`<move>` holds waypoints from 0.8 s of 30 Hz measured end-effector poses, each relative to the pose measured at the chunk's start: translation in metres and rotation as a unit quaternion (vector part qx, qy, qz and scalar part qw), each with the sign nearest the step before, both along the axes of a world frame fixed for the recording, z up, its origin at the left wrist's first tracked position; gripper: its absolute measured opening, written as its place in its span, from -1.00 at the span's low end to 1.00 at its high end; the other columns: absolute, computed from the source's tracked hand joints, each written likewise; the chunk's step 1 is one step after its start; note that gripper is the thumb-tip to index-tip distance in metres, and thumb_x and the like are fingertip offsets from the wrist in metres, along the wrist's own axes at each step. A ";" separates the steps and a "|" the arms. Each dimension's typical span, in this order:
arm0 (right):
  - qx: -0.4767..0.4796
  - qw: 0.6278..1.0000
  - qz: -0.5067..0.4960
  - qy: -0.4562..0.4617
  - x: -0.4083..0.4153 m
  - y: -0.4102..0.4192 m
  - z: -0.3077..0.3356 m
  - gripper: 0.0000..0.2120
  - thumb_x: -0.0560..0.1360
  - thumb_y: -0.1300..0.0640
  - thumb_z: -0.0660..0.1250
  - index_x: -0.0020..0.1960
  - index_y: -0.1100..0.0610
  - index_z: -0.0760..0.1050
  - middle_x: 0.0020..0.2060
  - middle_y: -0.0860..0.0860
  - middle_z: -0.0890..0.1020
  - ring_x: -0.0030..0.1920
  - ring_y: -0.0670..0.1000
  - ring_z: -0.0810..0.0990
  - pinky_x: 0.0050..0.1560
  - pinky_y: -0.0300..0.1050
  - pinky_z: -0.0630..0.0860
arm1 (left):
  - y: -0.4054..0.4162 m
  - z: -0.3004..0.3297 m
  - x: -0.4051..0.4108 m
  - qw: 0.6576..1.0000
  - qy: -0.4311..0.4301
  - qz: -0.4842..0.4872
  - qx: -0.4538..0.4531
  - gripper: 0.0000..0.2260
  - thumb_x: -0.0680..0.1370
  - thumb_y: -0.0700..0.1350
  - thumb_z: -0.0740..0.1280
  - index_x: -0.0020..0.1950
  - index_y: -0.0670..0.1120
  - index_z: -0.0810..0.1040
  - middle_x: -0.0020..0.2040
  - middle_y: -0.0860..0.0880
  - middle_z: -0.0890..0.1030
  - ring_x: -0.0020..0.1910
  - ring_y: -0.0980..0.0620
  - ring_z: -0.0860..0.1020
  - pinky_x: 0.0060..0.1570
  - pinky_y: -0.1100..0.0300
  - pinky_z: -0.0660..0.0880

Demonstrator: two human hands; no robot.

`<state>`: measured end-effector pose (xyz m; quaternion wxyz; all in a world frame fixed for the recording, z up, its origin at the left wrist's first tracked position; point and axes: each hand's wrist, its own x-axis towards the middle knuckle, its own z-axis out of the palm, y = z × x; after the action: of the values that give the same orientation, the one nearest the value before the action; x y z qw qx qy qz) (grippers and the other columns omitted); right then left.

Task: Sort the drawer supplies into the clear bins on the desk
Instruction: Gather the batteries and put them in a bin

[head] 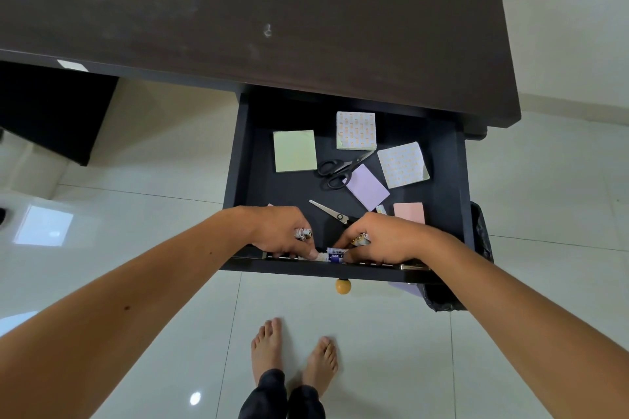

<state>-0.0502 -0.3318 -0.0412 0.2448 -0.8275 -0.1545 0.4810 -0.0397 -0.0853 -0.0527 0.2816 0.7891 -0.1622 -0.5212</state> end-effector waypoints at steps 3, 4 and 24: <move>-0.010 1.000 -0.001 0.006 0.001 0.003 0.004 -0.78 0.57 -0.10 0.48 0.19 -0.10 0.71 0.08 -0.11 0.71 0.04 -0.08 0.64 0.02 -0.17 0.50 | 0.002 0.003 0.001 1.000 0.011 0.010 0.000 -0.77 0.63 0.13 0.41 0.08 -0.01 0.71 -0.11 -0.08 0.70 -0.34 0.11 0.53 -0.25 0.25 0.50; -0.014 1.000 -0.001 0.004 0.001 0.004 0.004 -0.78 0.57 -0.11 0.48 0.18 -0.09 0.71 0.07 -0.09 0.70 0.05 -0.05 0.64 0.03 -0.16 0.51 | 0.003 0.004 0.001 1.000 0.013 0.020 -0.003 -0.78 0.64 0.12 0.40 0.08 0.00 0.70 -0.12 -0.06 0.70 -0.34 0.11 0.53 -0.24 0.25 0.50; 0.157 0.904 -0.396 0.031 -0.011 -0.054 0.030 -0.74 0.65 0.28 0.38 0.27 0.06 0.66 -0.11 0.11 0.73 -0.23 0.04 0.69 -0.25 -0.08 0.59 | -0.009 0.014 -0.003 0.895 0.148 0.355 -0.227 -0.83 0.70 -0.09 0.34 0.27 -0.02 0.62 -0.12 -0.14 0.66 -0.24 -0.03 0.62 -0.27 0.14 0.53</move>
<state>-0.0616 -0.3861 -0.0117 0.5468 -0.7558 0.1199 0.3397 -0.0431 -0.0945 -0.0390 0.6401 0.6227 0.0579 -0.4462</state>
